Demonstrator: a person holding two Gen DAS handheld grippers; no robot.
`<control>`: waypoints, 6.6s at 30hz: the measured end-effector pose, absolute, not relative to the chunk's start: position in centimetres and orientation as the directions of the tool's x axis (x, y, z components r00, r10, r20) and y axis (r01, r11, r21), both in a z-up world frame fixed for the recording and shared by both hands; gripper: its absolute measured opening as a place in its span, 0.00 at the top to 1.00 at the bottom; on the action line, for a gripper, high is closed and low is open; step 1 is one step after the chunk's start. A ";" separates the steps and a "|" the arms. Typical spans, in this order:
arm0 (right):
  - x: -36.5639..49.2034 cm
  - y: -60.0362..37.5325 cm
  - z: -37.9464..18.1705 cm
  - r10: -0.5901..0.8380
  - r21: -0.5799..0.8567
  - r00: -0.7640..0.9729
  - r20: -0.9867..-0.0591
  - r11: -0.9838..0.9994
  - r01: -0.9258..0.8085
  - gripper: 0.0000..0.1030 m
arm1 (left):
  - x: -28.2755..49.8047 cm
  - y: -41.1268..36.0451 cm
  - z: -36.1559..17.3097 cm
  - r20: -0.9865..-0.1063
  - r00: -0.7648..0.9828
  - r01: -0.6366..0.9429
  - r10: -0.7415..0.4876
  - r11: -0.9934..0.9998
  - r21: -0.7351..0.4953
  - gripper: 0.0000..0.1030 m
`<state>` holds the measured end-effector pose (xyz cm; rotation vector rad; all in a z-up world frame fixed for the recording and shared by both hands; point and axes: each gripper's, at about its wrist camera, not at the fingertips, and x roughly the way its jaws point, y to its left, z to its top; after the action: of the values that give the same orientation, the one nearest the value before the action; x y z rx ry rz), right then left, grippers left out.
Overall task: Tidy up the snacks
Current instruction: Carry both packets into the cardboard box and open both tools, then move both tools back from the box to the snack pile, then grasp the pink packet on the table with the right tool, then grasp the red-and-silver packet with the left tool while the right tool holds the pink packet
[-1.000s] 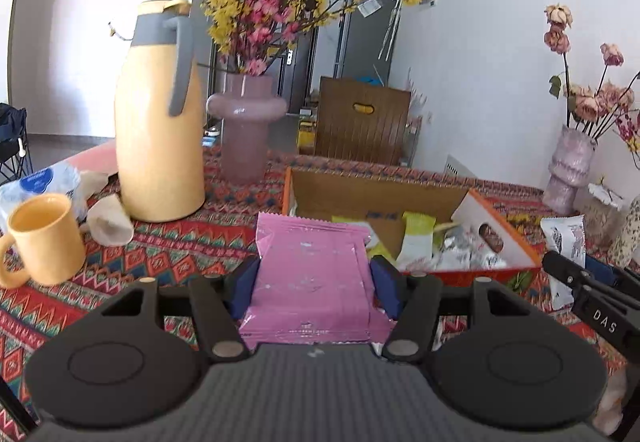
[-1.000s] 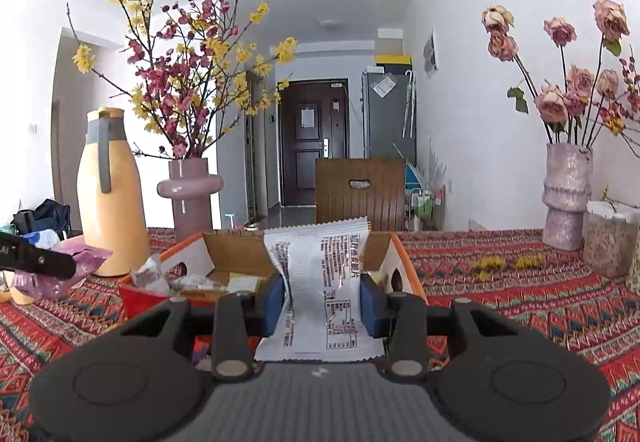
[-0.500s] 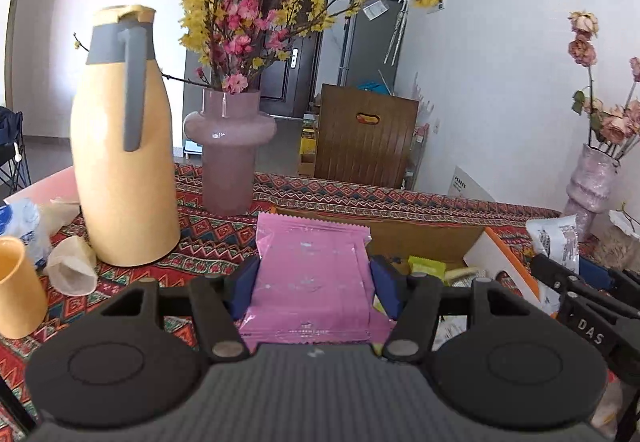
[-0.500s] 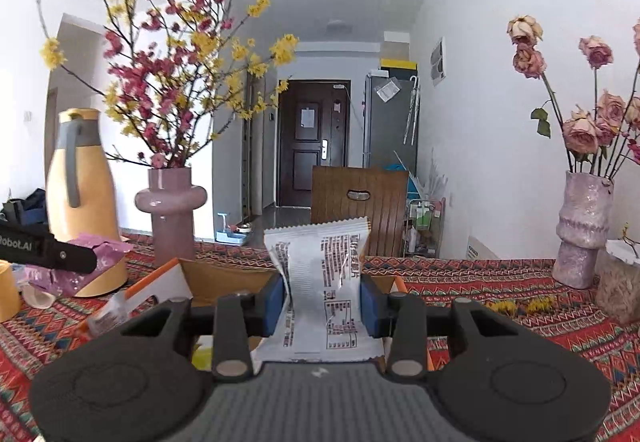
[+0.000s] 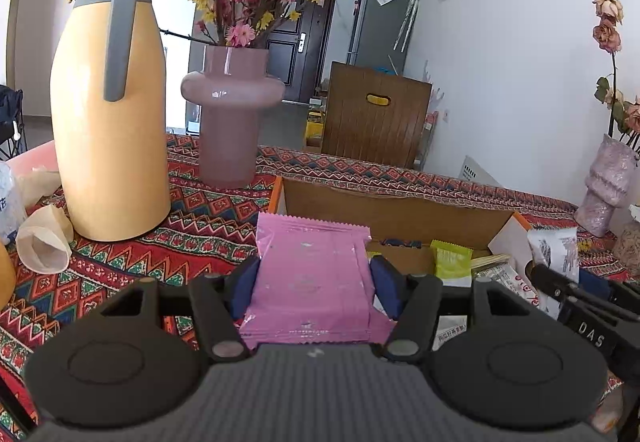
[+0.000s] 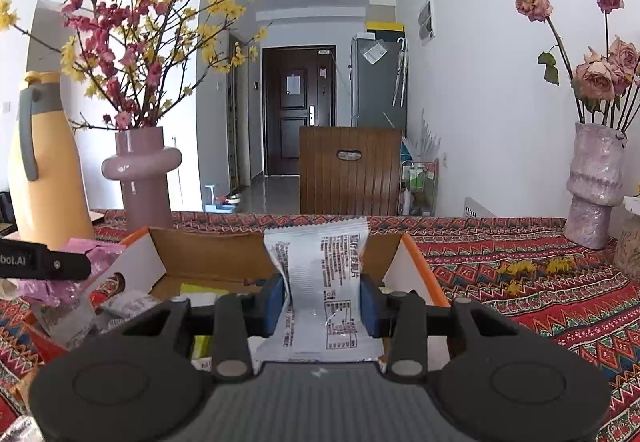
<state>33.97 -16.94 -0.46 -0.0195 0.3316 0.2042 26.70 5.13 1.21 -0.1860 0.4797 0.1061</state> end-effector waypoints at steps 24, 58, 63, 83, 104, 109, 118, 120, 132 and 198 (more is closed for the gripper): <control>31.9 -17.7 0.3 0.197 0.037 0.941 -0.275 0.980 -0.194 0.00 | 24.1 4.4 2.1 -0.368 0.926 -0.153 0.089 0.977 -0.147 0.00; 21.4 -19.9 -1.0 0.285 0.051 0.881 -0.378 0.956 -0.288 0.00 | 13.3 6.8 -1.5 -0.491 0.867 -0.155 0.084 0.982 -0.105 0.00; 22.1 -20.1 -3.0 0.268 0.076 0.869 -0.416 0.963 -0.260 0.00 | 13.5 7.4 -3.4 -0.494 0.864 -0.174 0.096 0.978 -0.115 0.00; 23.1 -19.5 -4.5 0.232 0.052 0.853 -0.468 0.971 -0.235 0.00 | 13.2 7.4 -3.5 -0.476 0.876 -0.158 0.077 0.979 -0.132 0.00; 19.5 -17.9 -3.8 0.206 0.032 0.840 -0.502 0.975 -0.220 0.00 | 12.8 8.1 -3.5 -0.462 0.885 -0.149 0.050 0.972 -0.181 0.00; 19.0 -16.4 -3.8 0.222 0.017 0.822 -0.524 0.968 -0.250 0.00 | 12.8 8.2 -3.5 -0.467 0.883 -0.148 0.046 0.972 -0.184 0.00; 20.9 -14.9 -5.3 0.185 0.000 0.757 -0.627 0.972 -0.237 0.00 | 12.8 8.1 -3.6 -0.475 0.879 -0.145 0.044 0.973 -0.178 0.00; 21.5 -14.9 -5.7 0.179 0.009 0.732 -0.658 0.973 -0.231 0.00 | 12.8 8.1 -3.6 -0.477 0.878 -0.147 0.044 0.973 -0.179 0.00; 22.3 -14.8 -5.9 0.180 0.007 0.708 -0.683 0.971 -0.240 0.00 | 12.9 8.4 -3.8 -0.487 0.872 -0.154 0.044 0.970 -0.188 0.00; 20.6 -23.0 -4.3 0.255 0.171 0.889 -0.381 0.964 -0.203 0.36 | 14.6 0.9 -3.2 -0.614 0.789 -0.042 -0.002 0.997 -0.058 0.00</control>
<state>20.57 -22.98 -4.32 0.1280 0.4130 0.2383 14.56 0.89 -3.16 -0.0695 0.6610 0.0212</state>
